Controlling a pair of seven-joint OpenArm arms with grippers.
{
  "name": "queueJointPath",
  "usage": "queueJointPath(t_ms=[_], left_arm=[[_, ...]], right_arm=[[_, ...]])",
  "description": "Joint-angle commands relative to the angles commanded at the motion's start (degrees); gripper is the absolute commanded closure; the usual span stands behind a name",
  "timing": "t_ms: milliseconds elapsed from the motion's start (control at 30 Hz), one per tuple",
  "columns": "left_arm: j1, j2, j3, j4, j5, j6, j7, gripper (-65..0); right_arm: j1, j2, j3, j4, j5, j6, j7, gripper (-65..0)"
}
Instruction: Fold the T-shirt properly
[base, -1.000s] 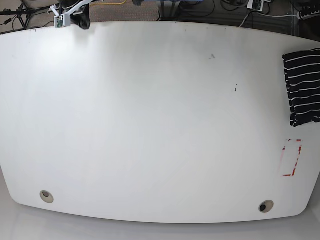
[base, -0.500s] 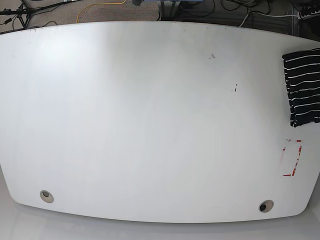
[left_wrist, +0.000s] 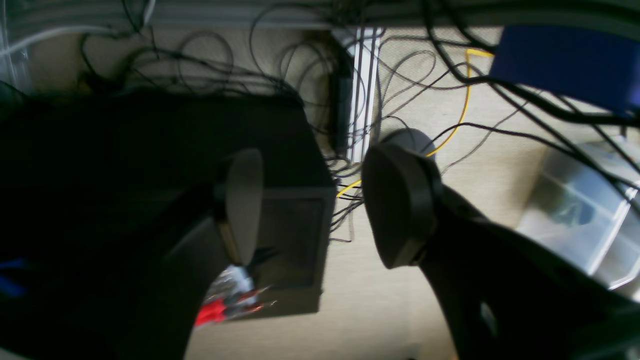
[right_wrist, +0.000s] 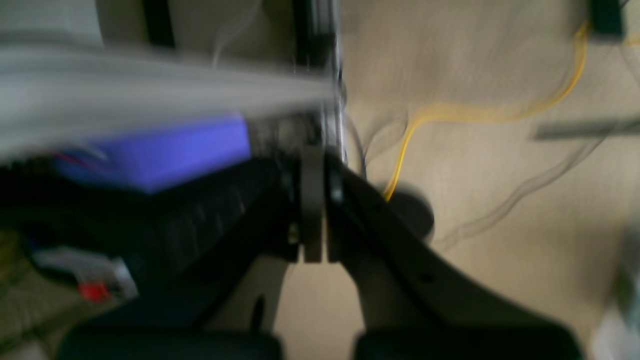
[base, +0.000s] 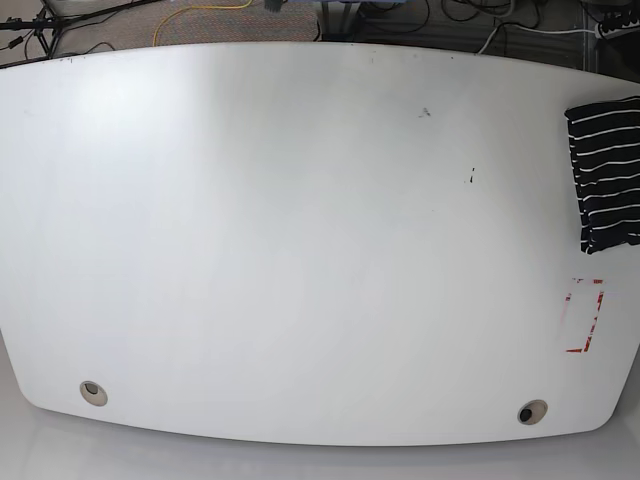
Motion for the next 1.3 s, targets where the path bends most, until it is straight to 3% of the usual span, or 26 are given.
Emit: queueJointPath(t_ms=[267, 400, 467, 600, 733, 967, 1133, 1300], left_arm=[[-13.1, 0.1, 0.0, -19.3, 6.2, 0.4, -1.3, -31.9], [-18.6, 0.1, 0.0, -28.6, 7.9, 0.4, -3.4, -31.9], [-21.5, 0.1, 0.0, -33.1, 8.8, 1.4, -4.7, -31.9], [-26.3, 0.0, 0.0, -41.1, 10.9, 6.7, -7.2, -31.9], [-29.4, 0.0, 0.0, -46.4, 13.3, 10.1, -9.0, -32.1], [-31.7, 0.3, 0.0, -48.4, 14.4, 12.2, -9.2, -32.2], [-33.2, 0.4, 0.0, -48.5, 14.4, 12.2, -9.0, -32.2], [-33.2, 0.4, 0.0, -48.5, 14.4, 12.2, -9.0, -32.2]], right_arm=[[8.4, 0.6, -0.3, -14.0, -6.8, 0.0, 4.9, 0.0], [12.7, 0.7, -0.3, -20.4, -9.8, -0.04, 5.2, 0.0], [14.6, 0.7, -0.3, -23.3, -11.3, -1.8, 5.6, 0.0], [17.8, 0.8, -0.3, -27.8, -15.6, -5.41, 6.9, -0.2], [20.0, 1.2, -0.4, -30.6, -19.7, -7.78, 7.1, -0.2], [23.7, 1.4, -0.4, -35.9, -24.3, -13.49, 6.7, -1.4], [25.6, 2.6, -0.4, -39.3, -24.4, -15.25, 6.7, -6.3], [26.8, 3.1, -0.4, -40.9, -24.4, -15.16, 6.9, -6.5]])
